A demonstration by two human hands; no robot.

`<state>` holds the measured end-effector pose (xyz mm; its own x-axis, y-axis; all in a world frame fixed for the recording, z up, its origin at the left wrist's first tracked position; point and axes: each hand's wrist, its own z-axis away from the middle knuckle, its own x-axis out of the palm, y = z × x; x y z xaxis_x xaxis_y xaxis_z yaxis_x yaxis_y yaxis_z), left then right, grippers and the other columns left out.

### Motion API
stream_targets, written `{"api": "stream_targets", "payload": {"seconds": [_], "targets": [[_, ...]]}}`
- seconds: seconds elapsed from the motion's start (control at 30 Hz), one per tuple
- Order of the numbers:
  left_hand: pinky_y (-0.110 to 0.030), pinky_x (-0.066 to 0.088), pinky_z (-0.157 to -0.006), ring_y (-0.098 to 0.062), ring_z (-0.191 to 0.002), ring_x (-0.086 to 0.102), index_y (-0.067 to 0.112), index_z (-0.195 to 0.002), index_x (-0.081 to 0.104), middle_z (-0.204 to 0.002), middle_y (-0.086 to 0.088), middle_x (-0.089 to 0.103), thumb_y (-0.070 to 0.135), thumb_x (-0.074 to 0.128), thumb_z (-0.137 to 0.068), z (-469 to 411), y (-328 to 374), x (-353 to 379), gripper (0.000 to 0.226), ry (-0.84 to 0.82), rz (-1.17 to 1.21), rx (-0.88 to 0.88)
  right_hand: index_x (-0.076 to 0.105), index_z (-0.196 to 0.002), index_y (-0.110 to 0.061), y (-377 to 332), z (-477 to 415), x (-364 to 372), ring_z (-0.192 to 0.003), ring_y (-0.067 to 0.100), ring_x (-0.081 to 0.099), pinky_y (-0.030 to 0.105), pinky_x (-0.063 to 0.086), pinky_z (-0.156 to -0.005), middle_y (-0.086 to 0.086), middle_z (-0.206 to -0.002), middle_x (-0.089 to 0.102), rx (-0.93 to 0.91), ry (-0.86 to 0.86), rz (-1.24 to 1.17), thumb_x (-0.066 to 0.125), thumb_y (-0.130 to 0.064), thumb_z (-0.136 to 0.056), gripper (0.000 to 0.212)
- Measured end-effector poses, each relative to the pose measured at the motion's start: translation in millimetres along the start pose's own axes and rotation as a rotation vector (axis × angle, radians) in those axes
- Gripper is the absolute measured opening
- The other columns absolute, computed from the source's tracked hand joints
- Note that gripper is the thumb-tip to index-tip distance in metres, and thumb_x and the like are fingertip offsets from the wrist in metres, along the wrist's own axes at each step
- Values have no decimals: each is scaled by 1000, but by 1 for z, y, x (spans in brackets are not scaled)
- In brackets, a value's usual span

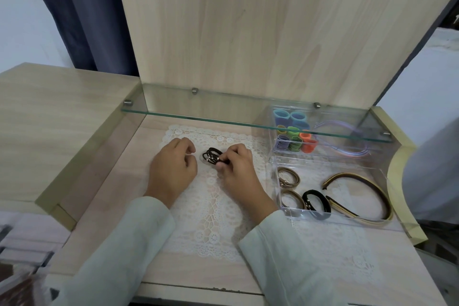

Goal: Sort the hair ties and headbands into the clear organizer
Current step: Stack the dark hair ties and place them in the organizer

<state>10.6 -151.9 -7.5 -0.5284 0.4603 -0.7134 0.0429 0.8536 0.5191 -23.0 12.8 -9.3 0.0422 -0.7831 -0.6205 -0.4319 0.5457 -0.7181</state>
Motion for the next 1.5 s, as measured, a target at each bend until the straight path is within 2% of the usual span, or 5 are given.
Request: {"api": "stream_targets", "payload": {"seconds": [0.2,0.43,0.7,1.07,1.5], "targets": [[-21,42,-56,-16,-62,51,14,-80,58,-75,-4,60,3,50,-90,-1,44,15,17,-65,623,-415,60,-85,-17,1,-3,-7,-96,16,48,14,37,-81,-8,-96,47,163,105,-316,65,-5,-87,13],[-37,50,-74,-17,-72,60,12,-77,69,-74,-3,69,21,47,-90,-6,58,25,27,-131,848,-607,65,-85,-9,0,-3,-12,-87,3,50,7,37,-77,-1,-98,50,208,140,-452,65,-3,-87,6],[-24,58,-75,-16,-87,71,3,-99,68,-92,-7,75,20,46,-103,-11,57,17,28,-237,1360,-677,68,-87,-8,3,-3,-12,-90,4,51,11,40,-82,-4,-99,49,197,84,-505,66,-2,-86,6],[-22,57,-80,-21,-106,69,-1,-110,67,-113,-14,72,17,53,-99,-9,49,11,25,-348,1459,-672,66,-82,-28,6,-3,-6,-110,22,51,45,41,-104,-2,-104,48,154,15,-485,69,-5,-84,23],[-22,57,-78,-18,-102,70,4,-108,69,-111,-10,73,15,53,-99,-7,47,10,22,-336,1478,-647,68,-85,-26,1,0,-10,-106,18,49,39,41,-103,-4,-105,45,171,38,-527,71,-9,-85,17]]}}
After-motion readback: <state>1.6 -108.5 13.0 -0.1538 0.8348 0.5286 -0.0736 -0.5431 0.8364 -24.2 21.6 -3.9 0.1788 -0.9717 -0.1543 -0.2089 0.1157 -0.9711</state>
